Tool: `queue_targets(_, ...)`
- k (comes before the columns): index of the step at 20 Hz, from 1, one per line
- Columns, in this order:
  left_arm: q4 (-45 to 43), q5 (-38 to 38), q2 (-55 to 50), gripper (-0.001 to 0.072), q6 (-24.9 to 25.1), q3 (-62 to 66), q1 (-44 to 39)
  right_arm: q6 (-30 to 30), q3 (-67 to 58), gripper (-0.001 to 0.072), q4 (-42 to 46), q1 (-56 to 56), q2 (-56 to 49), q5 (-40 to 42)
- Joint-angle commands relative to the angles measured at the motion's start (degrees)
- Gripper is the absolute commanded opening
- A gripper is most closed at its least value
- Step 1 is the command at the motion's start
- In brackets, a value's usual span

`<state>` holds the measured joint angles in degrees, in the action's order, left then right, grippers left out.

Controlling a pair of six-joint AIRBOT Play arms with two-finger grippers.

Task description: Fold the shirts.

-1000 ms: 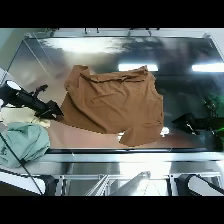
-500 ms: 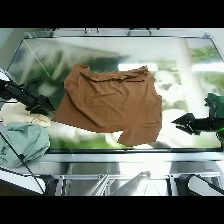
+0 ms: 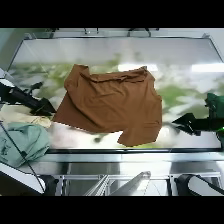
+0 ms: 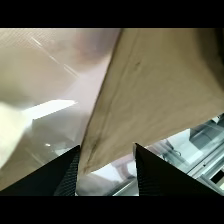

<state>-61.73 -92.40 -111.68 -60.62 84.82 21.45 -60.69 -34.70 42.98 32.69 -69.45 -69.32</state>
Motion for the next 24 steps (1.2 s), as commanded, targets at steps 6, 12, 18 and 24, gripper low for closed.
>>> queue_targets(6, -1.2, -3.7, -5.0, 0.0011, -1.1, 4.1, -7.0, -0.2, 0.0, 0.0446, -0.8, -2.3, -2.0, 0.6)
queue_targets(12, -1.2, -7.0, -4.9, 0.0027, -1.4, 4.1, -7.0, 3.7, 0.0, 0.0442, -10.5, -15.6, -15.3, 5.9)
queue_targets(18, 1.9, -8.3, -3.0, 0.0025, -2.0, 4.1, -6.3, 12.6, -2.4, 0.0018, -21.4, -15.8, -18.3, 1.4)
queue_targets(24, 29.6, -8.7, 15.9, 0.0019, -0.4, 4.1, -0.8, 11.1, -12.0, 0.0017, -26.3, 1.4, 4.2, -12.7)
